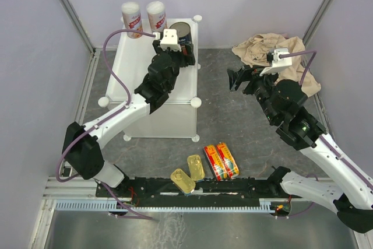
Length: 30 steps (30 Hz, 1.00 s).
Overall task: Place and organize the canned foods onto the counter
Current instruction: Adjust the canned food at the counter.
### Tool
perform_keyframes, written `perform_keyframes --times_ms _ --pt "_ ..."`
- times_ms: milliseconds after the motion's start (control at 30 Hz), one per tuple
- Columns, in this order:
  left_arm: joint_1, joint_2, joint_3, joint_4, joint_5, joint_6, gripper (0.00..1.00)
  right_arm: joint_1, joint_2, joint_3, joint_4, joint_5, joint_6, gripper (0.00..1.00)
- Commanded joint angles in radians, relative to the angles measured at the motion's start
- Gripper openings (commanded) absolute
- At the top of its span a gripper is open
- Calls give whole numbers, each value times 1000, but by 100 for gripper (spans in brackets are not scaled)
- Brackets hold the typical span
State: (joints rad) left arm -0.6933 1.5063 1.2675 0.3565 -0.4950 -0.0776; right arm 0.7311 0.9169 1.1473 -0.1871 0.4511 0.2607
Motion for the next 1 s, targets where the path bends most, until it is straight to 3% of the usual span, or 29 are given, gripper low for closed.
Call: perform_keyframes --times_ms 0,967 --pt "13 14 56 50 8 44 84 -3 -14 -4 43 21 -11 97" --pt "96 138 196 10 161 49 81 -4 -29 -17 25 18 0 97"
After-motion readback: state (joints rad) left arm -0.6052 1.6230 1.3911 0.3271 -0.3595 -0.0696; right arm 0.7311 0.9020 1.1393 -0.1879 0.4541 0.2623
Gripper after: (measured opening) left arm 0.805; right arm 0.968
